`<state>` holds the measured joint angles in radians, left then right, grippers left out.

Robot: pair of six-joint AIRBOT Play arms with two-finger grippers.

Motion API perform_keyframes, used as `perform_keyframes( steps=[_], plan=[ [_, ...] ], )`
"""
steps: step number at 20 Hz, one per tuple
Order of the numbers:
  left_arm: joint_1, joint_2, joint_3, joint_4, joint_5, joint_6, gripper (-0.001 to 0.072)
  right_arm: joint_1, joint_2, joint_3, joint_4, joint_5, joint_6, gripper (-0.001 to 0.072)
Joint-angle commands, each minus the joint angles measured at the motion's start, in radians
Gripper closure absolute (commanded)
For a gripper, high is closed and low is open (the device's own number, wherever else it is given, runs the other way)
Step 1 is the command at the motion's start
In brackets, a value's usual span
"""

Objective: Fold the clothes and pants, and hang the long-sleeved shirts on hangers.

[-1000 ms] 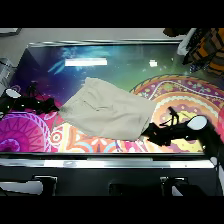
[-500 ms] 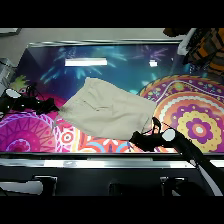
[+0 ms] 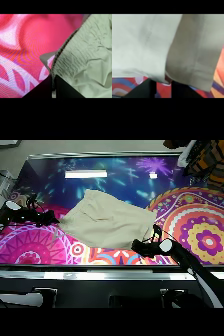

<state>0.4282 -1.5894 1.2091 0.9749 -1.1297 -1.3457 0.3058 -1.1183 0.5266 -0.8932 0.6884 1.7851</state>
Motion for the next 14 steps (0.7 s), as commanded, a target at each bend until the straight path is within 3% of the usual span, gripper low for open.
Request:
perform_keyframes(
  steps=[1,7,10,13,14],
  plan=[
    [-0.002,0.0,0.0,0.0,0.001,0.0,0.0683,0.001,0.0,0.008,-0.007,-0.006,0.007,0.0667],
    [-0.002,0.0,0.0,0.0,-0.015,0.0,0.0683,-0.01,0.019,0.078,-0.039,0.05,0.007,0.0687],
    [-0.002,0.0,0.0,0.0,-0.015,0.0,0.0683,-0.01,0.019,0.131,-0.15,0.177,0.042,0.0423],
    [-0.002,0.0,0.0,0.0,-0.022,0.0,0.0683,-0.01,0.019,0.135,-0.193,0.311,0.063,0.0418],
    [-0.002,0.0,0.0,0.0,-0.022,0.0,0.0683,-0.009,0.019,0.135,-0.196,0.345,0.06,0.0372]
  ],
)
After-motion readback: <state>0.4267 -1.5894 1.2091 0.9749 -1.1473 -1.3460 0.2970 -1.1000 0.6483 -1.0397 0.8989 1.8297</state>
